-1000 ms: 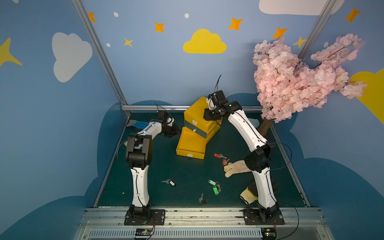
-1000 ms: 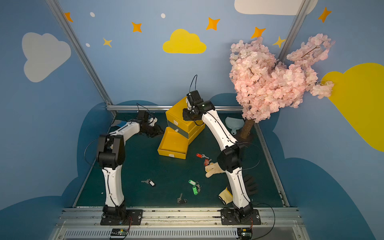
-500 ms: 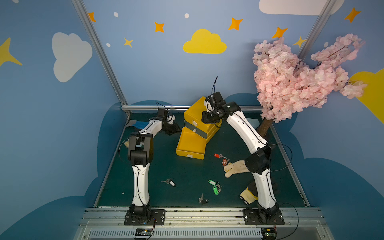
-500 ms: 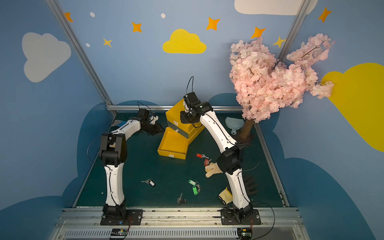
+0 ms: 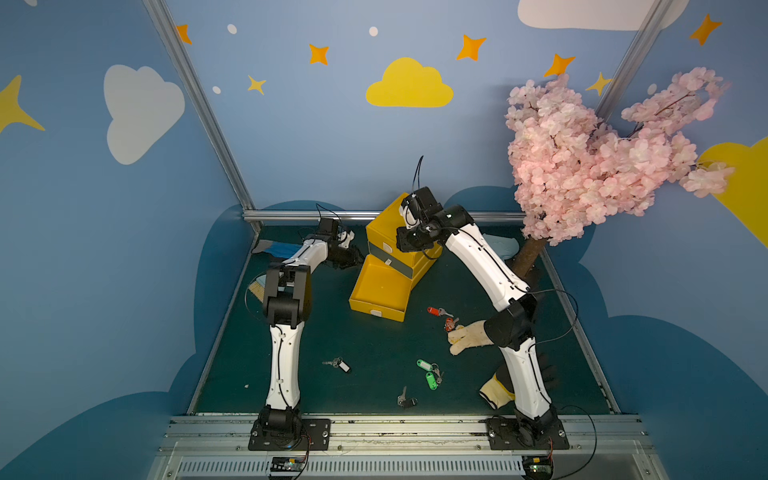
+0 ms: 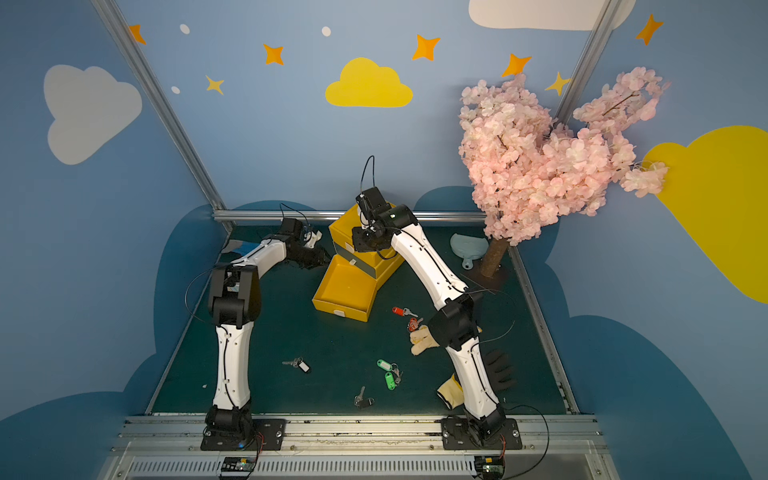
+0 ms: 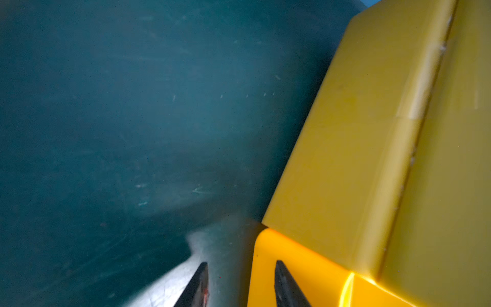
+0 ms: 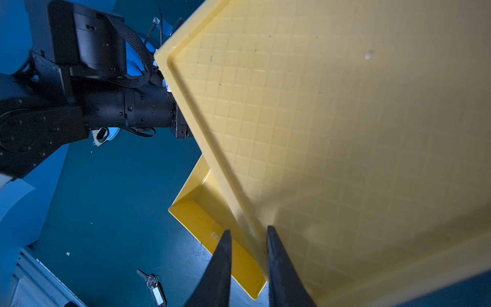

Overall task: Take the keys out of the drawer
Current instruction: Adjust the drawer in the storage box.

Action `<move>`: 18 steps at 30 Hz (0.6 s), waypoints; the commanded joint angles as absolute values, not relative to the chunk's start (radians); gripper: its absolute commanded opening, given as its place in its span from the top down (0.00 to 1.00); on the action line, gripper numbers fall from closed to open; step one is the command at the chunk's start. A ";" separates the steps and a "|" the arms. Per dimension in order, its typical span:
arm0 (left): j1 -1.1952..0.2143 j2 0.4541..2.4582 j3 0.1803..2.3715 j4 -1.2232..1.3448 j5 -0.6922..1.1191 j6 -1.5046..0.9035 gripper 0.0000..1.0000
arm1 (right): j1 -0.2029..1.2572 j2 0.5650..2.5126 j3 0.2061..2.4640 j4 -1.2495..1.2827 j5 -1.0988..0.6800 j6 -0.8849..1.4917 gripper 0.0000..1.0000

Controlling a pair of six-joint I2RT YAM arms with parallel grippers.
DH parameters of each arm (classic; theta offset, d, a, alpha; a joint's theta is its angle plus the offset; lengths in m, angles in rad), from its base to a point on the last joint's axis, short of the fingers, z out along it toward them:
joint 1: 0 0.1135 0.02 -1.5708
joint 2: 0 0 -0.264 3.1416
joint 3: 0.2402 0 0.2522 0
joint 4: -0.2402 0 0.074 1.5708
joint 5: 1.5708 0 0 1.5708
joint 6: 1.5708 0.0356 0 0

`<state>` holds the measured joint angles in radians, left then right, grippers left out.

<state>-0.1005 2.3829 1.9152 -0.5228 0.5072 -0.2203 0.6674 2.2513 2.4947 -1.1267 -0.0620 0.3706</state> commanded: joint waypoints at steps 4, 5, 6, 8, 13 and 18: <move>-0.165 2.371 1.956 -0.538 0.629 -0.183 0.58 | 0.679 2.375 2.405 -1.445 -0.091 0.403 0.75; -0.166 2.367 1.954 -0.532 0.629 -0.191 0.58 | 0.677 2.375 2.405 -1.445 -0.091 0.403 0.75; -0.166 2.366 1.951 -0.525 0.626 -0.195 0.58 | 0.675 2.375 2.404 -1.445 -0.092 0.403 0.75; -0.165 2.375 1.950 -0.509 0.631 -0.197 0.58 | 0.673 2.375 2.404 -1.445 -0.093 0.405 0.75; -0.170 2.376 1.958 -0.561 0.647 -0.180 0.59 | 0.663 2.369 2.385 -1.450 -0.096 0.403 0.75; -0.113 2.238 1.739 -0.525 0.631 -0.184 0.58 | 0.636 2.349 2.368 -1.456 -0.071 0.398 0.72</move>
<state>-0.1017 2.3226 1.8225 -0.4843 0.5060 -0.1970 0.6476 2.2398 2.4680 -1.1255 -0.0734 0.3855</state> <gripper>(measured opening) 0.419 0.271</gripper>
